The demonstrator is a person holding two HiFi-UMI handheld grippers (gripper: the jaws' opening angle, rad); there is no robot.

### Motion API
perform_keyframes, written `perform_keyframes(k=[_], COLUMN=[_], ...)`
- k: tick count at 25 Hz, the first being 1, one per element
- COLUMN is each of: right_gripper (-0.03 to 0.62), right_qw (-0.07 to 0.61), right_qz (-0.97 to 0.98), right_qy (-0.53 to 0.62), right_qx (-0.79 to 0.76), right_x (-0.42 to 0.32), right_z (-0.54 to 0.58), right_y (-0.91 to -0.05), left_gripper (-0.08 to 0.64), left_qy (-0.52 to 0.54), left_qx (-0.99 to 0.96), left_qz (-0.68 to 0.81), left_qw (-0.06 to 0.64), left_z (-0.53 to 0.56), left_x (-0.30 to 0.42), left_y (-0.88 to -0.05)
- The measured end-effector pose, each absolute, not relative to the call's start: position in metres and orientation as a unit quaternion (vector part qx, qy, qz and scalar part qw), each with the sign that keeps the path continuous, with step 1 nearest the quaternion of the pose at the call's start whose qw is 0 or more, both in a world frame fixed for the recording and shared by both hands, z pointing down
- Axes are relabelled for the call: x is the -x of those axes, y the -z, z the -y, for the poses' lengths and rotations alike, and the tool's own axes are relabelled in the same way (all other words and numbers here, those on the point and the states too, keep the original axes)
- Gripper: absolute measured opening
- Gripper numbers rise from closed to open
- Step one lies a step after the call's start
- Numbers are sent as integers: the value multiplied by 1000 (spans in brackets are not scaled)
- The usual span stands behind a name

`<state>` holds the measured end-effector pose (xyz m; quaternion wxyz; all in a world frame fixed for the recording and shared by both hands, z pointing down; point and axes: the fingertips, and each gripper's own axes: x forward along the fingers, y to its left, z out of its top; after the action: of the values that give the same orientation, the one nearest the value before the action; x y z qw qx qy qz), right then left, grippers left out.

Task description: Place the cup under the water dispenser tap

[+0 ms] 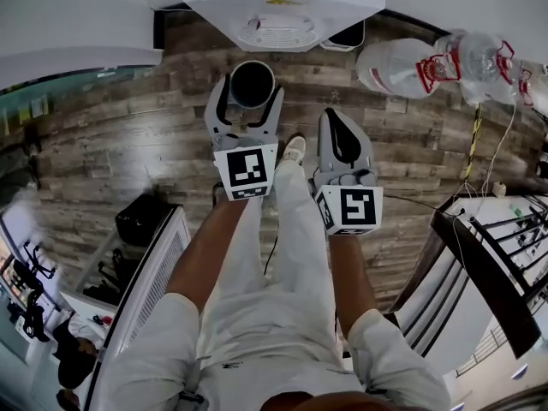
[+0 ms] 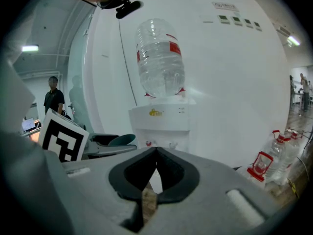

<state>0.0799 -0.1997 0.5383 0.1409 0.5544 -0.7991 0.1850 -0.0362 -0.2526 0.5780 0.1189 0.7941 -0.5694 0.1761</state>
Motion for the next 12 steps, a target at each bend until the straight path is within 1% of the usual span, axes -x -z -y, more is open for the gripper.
perform_keyframes(k=[12], right_gripper=[0], right_qw=[148], right_qz=[800], right_qy=[-190], right_qx=[-549], right_x=[-87], right_z=[221], right_y=[-599], left_gripper=[360], left_qy=[-188], left_qx=[-799], left_qz=[564], left_qw=[87], left_z=[302], left_x=[31], left_y=[-685])
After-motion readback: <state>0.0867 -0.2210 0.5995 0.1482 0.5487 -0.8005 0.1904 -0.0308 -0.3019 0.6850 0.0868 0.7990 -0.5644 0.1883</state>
